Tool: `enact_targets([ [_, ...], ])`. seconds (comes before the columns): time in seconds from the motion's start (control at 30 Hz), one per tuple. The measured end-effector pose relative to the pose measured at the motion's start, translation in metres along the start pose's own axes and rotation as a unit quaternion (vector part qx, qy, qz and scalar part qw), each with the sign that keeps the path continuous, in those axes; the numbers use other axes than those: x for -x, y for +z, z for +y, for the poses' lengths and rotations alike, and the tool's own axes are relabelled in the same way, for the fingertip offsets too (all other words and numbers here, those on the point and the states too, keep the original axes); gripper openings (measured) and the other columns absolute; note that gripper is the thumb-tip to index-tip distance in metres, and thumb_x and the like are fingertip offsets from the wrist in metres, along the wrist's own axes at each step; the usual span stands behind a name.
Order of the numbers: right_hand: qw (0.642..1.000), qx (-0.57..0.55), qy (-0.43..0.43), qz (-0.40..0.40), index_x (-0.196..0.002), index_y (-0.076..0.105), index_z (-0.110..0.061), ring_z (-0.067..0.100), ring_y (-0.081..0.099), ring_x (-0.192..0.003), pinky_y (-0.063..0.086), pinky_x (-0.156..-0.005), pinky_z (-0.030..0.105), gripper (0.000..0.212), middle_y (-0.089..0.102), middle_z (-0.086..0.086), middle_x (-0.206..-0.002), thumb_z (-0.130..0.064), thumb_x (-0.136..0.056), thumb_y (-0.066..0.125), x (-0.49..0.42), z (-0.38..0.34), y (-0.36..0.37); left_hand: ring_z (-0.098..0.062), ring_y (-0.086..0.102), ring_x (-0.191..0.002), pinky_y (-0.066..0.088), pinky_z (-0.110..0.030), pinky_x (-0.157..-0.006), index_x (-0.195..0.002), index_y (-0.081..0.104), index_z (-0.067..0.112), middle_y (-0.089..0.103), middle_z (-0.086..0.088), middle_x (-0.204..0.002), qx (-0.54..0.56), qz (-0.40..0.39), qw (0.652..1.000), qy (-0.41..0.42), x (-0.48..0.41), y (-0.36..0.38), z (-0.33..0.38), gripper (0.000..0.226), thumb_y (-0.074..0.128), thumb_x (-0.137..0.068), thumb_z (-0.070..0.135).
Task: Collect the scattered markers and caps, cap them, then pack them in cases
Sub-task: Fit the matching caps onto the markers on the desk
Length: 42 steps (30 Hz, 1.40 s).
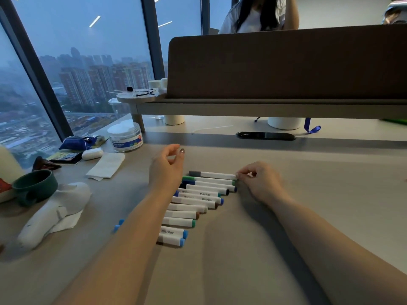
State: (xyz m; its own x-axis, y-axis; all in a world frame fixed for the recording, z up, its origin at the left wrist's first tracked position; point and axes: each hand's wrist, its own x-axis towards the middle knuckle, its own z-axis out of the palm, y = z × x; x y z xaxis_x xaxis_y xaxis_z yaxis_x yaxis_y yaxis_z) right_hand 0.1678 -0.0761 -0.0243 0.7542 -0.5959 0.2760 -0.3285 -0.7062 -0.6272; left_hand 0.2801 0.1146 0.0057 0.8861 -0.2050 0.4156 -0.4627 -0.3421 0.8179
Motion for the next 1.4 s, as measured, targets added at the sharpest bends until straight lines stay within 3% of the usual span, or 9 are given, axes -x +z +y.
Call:
enact_targets([
  [0.1,0.998,-0.061,0.009,0.016,-0.098,0.075,-0.024,0.018,0.058,-0.097,0.046,-0.090,0.040,0.015,0.069,-0.003,-0.103,-0.030,-0.090,0.064,0.001,0.000,-0.003,-0.007,0.051,-0.100,0.040,-0.015,-0.075,-0.123,0.057,0.016,0.060,-0.003,-0.123,-0.004,-0.011,1.000,0.017,0.004,0.003,0.003,0.030,0.051,-0.095,0.028],
  [0.33,0.978,-0.194,0.028,0.073,-0.093,0.073,-0.009,0.021,0.062,-0.089,0.049,-0.086,0.038,0.016,0.071,0.006,-0.091,-0.020,-0.091,0.062,0.028,-0.002,-0.026,-0.013,0.054,-0.098,0.042,-0.024,-0.082,-0.119,0.058,0.009,0.063,-0.006,-0.112,0.010,-0.039,0.998,0.052,0.023,0.006,0.023,0.027,0.052,-0.095,0.021],
  [0.47,0.985,-0.156,0.033,0.066,-0.096,0.072,-0.010,0.020,0.061,-0.091,0.048,-0.086,0.034,0.017,0.069,0.006,-0.096,-0.022,-0.092,0.061,0.056,0.011,-0.057,-0.014,0.054,-0.094,0.041,-0.026,-0.080,-0.115,0.060,0.007,0.060,0.000,-0.101,0.022,-0.092,0.991,0.091,0.054,0.021,0.050,0.023,0.053,-0.095,0.017],
  [0.63,0.990,-0.069,0.021,0.124,-0.098,0.073,-0.010,0.017,0.057,-0.090,0.046,-0.084,0.031,0.017,0.067,0.003,-0.097,-0.020,-0.092,0.061,0.106,0.057,-0.133,-0.015,0.057,-0.091,0.043,-0.026,-0.080,-0.107,0.065,0.010,0.063,0.000,-0.098,0.064,-0.172,0.975,0.123,0.102,0.068,0.098,0.017,0.056,-0.093,0.012],
  [0.77,0.979,-0.028,0.035,0.196,-0.092,0.074,-0.010,0.014,0.057,-0.081,0.044,-0.076,0.028,0.013,0.066,-0.002,-0.087,-0.018,-0.091,0.063,0.141,0.101,-0.191,-0.014,0.058,-0.086,0.039,-0.021,-0.074,-0.101,0.067,0.012,0.064,0.003,-0.091,0.105,-0.241,0.959,0.108,0.141,0.118,0.139,0.013,0.058,-0.092,0.013],
  [0.97,0.954,-0.014,0.105,0.280,-0.079,0.073,-0.017,0.014,0.060,-0.079,0.048,-0.077,0.036,0.010,0.068,-0.007,-0.077,-0.014,-0.085,0.066,0.179,0.166,-0.252,-0.015,0.057,-0.083,0.041,-0.018,-0.070,-0.100,0.065,0.014,0.063,-0.001,-0.091,0.125,-0.355,0.919,0.114,0.186,0.195,0.186,0.010,0.060,-0.091,0.015],
  [1.07,0.943,-0.011,0.149,0.298,-0.077,0.073,-0.021,0.014,0.059,-0.079,0.049,-0.079,0.038,0.010,0.066,-0.013,-0.078,-0.015,-0.082,0.067,0.175,0.195,-0.272,-0.014,0.057,-0.085,0.046,-0.024,-0.078,-0.104,0.065,0.014,0.065,-0.002,-0.098,0.102,-0.388,0.907,0.126,0.193,0.237,0.202,0.016,0.061,-0.091,0.020],
  [1.2,0.954,0.052,0.156,0.250,-0.078,0.069,-0.028,0.017,0.059,-0.083,0.049,-0.076,0.037,0.005,0.062,-0.009,-0.078,-0.028,-0.083,0.068,0.138,0.221,-0.287,-0.012,0.055,-0.084,0.043,-0.023,-0.078,-0.108,0.065,0.018,0.060,0.003,-0.097,0.056,-0.381,0.911,0.152,0.182,0.294,0.220,0.018,0.059,-0.091,0.022],
  [1.4,0.975,0.178,0.120,0.058,-0.080,0.065,-0.032,0.009,0.051,-0.081,0.041,-0.071,0.031,0.020,0.056,-0.013,-0.078,-0.051,-0.081,0.066,0.092,0.218,-0.295,-0.008,0.046,-0.073,0.032,-0.023,-0.064,-0.098,0.066,0.025,0.054,0.006,-0.080,0.009,-0.332,0.912,0.239,0.167,0.332,0.215,0.010,0.059,-0.090,0.028],
])
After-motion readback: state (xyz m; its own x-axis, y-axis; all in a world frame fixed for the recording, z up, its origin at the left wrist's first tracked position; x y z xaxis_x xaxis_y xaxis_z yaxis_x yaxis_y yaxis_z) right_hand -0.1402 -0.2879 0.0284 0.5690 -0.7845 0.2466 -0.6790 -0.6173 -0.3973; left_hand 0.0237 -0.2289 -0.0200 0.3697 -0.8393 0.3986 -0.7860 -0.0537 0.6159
